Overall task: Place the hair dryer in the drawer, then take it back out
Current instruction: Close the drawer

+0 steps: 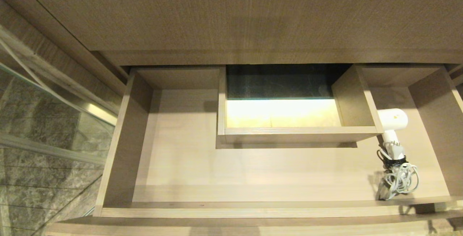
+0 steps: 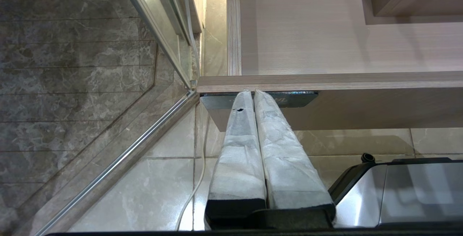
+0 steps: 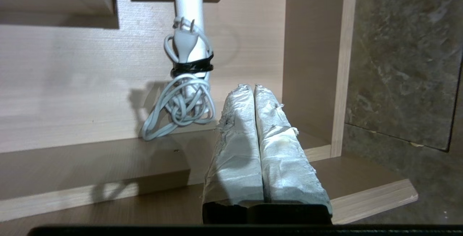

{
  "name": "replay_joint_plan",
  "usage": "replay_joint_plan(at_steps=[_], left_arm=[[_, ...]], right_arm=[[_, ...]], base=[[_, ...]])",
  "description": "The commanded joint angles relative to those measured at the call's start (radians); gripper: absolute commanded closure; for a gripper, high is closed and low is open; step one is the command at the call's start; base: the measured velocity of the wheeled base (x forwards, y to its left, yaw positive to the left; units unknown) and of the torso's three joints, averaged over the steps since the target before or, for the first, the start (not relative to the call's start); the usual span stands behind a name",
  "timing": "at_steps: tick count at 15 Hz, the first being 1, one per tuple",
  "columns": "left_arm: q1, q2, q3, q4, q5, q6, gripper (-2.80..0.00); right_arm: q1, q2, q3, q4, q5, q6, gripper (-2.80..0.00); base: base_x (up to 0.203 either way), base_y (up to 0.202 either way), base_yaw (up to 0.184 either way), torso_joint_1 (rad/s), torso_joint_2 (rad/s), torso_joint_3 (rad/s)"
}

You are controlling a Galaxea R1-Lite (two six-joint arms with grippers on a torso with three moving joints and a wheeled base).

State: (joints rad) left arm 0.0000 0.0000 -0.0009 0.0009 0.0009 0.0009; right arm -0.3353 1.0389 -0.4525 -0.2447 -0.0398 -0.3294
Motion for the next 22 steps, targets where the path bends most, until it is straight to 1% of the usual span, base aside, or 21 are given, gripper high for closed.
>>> replay_joint_plan(at_steps=[1, 3, 5, 8, 11, 12, 13, 15, 19, 22], left_arm=[[0.0, 0.0, 0.001, -0.001, 0.001, -0.001, 0.0], [0.0, 0.0, 0.001, -0.001, 0.001, -0.001, 0.0], [0.0, 0.0, 0.001, -0.001, 0.001, -0.001, 0.0], [0.0, 0.0, 0.001, -0.001, 0.001, -0.001, 0.0], [0.0, 0.0, 0.001, -0.001, 0.001, -0.001, 0.0], [0.0, 0.0, 0.001, -0.001, 0.001, -0.001, 0.0], [0.0, 0.0, -0.001, -0.001, 0.001, -0.001, 0.0], [0.0, 0.0, 0.001, -0.001, 0.001, -0.001, 0.0], [0.0, 0.0, 0.001, -0.001, 0.001, -0.001, 0.0], [0.0, 0.0, 0.001, -0.001, 0.001, -0.001, 0.0]], right_arm=[[0.002, -0.004, 0.014, 0.0, -0.001, -0.002, 0.0], [0.007, -0.027, 0.019, 0.043, -0.002, -0.002, 0.0], [0.034, -0.068, 0.005, 0.161, -0.007, 0.001, 0.0], [0.041, -0.096, -0.078, 0.315, -0.012, 0.005, 0.0], [0.041, -0.113, -0.182, 0.51, -0.015, 0.006, 0.0], [0.039, -0.117, -0.198, 0.577, -0.032, 0.006, 0.0], [0.034, -0.118, -0.206, 0.622, -0.07, 0.006, 0.0], [0.024, -0.111, -0.196, 0.658, -0.091, 0.005, 0.0], [0.019, -0.095, -0.182, 0.791, -0.124, 0.001, 0.0], [0.009, -0.08, -0.126, 0.822, -0.126, 0.001, 0.0]], base=[[0.0, 0.0, 0.0, 0.002, 0.01, 0.038], [0.0, 0.0, 0.0, 0.002, 0.0, 0.038], [0.0, 0.0, 0.0, 0.004, 0.01, 0.039], [0.0, 0.0, 0.0, 0.0, 0.0, 0.0], [0.0, 0.0, 0.0, 0.0, 0.0, 0.0], [0.0, 0.0, 0.0, 0.0, 0.0, 0.0], [0.0, 0.0, 0.0, 0.0, 0.0, 0.0], [0.0, 0.0, 0.0, 0.0, 0.0, 0.0], [0.0, 0.0, 0.0, 0.0, 0.0, 0.0], [0.0, 0.0, 0.0, 0.0, 0.0, 0.0]])
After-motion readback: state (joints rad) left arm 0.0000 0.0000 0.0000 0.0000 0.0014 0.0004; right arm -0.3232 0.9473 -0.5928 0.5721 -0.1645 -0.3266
